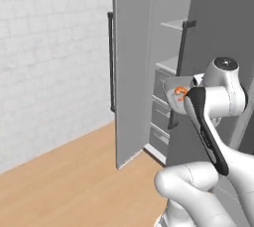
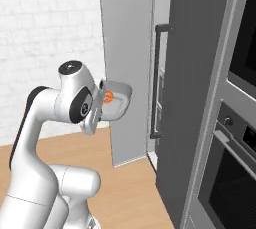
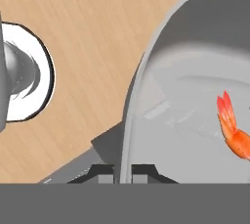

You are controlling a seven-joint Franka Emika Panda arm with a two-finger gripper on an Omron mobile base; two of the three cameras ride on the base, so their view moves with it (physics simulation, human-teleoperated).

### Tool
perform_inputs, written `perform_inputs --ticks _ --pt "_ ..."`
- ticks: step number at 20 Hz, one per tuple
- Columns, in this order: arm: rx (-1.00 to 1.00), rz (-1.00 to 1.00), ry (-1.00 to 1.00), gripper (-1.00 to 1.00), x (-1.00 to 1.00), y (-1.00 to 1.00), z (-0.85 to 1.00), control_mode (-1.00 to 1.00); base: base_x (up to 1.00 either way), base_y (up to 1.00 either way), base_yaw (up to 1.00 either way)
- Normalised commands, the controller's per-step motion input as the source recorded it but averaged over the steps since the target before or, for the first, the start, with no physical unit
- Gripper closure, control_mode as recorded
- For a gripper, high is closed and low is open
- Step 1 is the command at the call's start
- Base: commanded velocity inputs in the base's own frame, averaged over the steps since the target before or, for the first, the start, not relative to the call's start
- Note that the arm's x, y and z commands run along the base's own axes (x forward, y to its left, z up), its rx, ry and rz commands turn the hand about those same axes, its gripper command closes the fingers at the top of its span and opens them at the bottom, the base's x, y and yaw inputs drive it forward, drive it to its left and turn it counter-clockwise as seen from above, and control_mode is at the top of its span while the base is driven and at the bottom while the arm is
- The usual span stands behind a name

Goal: Take the meat container that has the shrimp and place it on the second highest rack of the freezer. Then take the vegetable container that has the potato and broccoli and place it on the highest rack of the freezer.

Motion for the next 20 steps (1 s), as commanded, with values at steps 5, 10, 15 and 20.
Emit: perform_inputs --ticks 5,10,15,20 --pt "0.00 0.00 0.00 1.00 0.00 0.00 0.00 1.00 0.50 0.42 -0.46" --pt "0.00 0.00 0.00 1.00 0.00 0.00 0.00 1.00 0.51 0.41 -0.38" --pt "0.00 0.00 0.00 1.00 0.00 0.00 0.00 1.00 0.52 0.41 -0.36" --pt "0.00 0.00 0.00 1.00 0.00 0.00 0.00 1.00 0.47 0.40 -0.30"
